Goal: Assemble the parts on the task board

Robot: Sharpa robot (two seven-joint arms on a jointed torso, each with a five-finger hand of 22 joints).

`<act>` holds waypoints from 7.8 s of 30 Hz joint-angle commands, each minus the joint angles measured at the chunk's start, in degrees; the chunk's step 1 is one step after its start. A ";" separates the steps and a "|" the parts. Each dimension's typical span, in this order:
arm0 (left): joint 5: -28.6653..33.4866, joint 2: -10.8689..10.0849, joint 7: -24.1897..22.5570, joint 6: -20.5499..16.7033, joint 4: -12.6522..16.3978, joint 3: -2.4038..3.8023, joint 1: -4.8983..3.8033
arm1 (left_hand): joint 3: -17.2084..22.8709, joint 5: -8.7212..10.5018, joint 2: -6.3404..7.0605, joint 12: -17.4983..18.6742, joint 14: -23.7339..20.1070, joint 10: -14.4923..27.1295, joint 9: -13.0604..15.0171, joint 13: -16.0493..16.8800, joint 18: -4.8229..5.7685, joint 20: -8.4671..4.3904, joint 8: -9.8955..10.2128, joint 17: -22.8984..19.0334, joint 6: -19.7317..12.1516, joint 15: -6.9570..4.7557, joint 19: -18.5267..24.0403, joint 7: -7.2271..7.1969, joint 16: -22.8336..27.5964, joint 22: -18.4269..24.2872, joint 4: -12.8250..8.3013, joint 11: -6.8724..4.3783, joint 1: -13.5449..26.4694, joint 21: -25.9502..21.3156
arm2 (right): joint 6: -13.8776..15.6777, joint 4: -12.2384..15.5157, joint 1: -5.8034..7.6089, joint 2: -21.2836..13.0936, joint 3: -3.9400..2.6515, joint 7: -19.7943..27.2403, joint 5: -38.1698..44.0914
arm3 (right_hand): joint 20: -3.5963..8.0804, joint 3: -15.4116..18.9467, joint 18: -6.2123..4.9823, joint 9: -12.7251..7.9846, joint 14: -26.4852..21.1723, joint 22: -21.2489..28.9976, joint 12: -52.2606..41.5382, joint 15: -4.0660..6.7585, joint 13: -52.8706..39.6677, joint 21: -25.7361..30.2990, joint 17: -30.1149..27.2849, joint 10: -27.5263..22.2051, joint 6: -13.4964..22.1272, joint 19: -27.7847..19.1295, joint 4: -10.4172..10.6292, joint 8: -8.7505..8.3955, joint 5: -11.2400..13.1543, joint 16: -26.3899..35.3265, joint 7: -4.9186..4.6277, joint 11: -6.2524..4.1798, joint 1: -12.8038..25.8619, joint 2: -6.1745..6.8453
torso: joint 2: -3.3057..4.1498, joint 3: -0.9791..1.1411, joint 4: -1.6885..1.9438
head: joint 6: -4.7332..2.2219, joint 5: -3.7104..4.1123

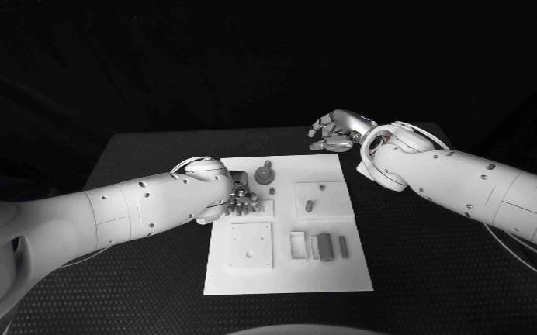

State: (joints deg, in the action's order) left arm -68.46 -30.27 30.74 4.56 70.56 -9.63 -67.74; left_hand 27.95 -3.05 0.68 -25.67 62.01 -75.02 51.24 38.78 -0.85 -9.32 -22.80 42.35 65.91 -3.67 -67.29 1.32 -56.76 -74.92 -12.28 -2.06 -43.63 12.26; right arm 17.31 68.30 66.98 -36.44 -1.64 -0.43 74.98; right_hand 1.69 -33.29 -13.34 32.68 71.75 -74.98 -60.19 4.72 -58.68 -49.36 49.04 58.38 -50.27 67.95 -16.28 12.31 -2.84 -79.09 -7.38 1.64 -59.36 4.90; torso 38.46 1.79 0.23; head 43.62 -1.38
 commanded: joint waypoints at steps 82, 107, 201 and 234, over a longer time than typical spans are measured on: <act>8.73 2.02 -0.49 8.57 -18.18 4.78 -6.78 | -0.67 -8.44 4.38 3.48 -9.79 10.24 -8.53 -2.00 0.17 3.97 10.56 -5.20 -14.81 4.22 6.95 7.61 3.76 2.13 -0.76 5.06 2.02 -8.52 | -0.49 -0.42 -0.13 0.06 -0.01 0.34 -0.28 | 0.29 0.01 -1.66 -0.15 0.09 -0.90 -0.30 -0.21 0.19 0.22 0.06 -0.04 -0.25 0.13 0.82 -0.38 -0.04 0.33 -0.95 0.18 1.61 0.15 | 0.63 0.00 -0.12 | -2.12 0.66; 8.24 8.08 -2.92 10.25 -25.51 3.95 -6.67 | 0.91 -0.68 6.87 4.41 -13.37 13.24 -10.52 -5.02 -1.20 6.42 8.92 -7.92 -16.89 6.39 10.69 8.40 3.76 4.15 2.80 6.25 2.75 -8.14 | -0.35 -0.17 -0.12 0.15 -0.01 0.32 -0.28 | 0.31 0.03 -1.66 -0.18 0.09 -0.90 -0.31 -0.22 0.22 0.23 0.05 -0.05 -0.17 0.14 0.93 -0.42 -0.05 0.34 -0.97 0.19 1.77 0.35 | 0.55 0.06 -0.11 | -1.75 1.26; 6.05 12.62 -7.00 10.83 -32.55 2.92 -3.49 | -1.25 -5.63 0.70 -5.27 -13.38 13.72 2.34 -3.82 -0.44 4.31 2.13 -9.66 -12.75 4.36 7.99 5.05 -5.03 -1.13 -0.90 4.44 0.86 -7.19 | -0.19 0.97 0.64 0.08 -0.02 -0.09 -0.21 | 0.39 -0.18 -1.66 -0.19 0.13 -0.92 -0.39 -0.21 0.31 0.25 0.06 -0.03 -0.18 0.17 1.06 -0.39 -0.05 0.32 -0.95 0.18 1.76 0.54 | 1.12 -0.05 -0.26 | 0.06 3.51; 6.88 13.20 -8.51 10.59 -33.27 2.91 -3.47 | -1.40 -4.95 -3.15 -5.50 -13.54 13.98 2.34 -4.68 -0.35 4.41 3.85 -10.59 -12.37 4.46 8.12 5.20 -5.30 -1.09 -2.81 4.56 0.20 -7.43 | -0.27 0.85 0.66 0.29 -0.02 -0.18 -0.17 | 0.41 -0.25 -1.66 -0.20 0.14 -0.93 -0.42 -0.20 0.34 0.24 0.07 -0.02 -0.20 0.19 1.05 -0.37 -0.05 0.31 -0.94 0.17 1.71 0.56 | 1.09 0.01 -0.22 | 0.19 3.95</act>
State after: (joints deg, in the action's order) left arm -62.12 -17.28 23.18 14.80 37.28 -6.72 -71.20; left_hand 26.57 -8.37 -1.97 -30.79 48.73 -61.47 53.61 34.15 -0.86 -4.91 -19.25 31.80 53.42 0.83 -59.59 6.43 -61.68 -74.90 -14.87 2.41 -43.42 5.15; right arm 17.14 69.10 67.63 -36.22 -1.64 -0.70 74.62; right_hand 1.83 -33.61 -13.34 32.57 71.75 -74.98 -60.24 4.72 -58.42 -49.36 49.05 58.38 -50.06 68.10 -15.48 12.09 -2.84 -79.09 -7.60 1.64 -58.07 5.27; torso 39.54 1.81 0.02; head 43.79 2.55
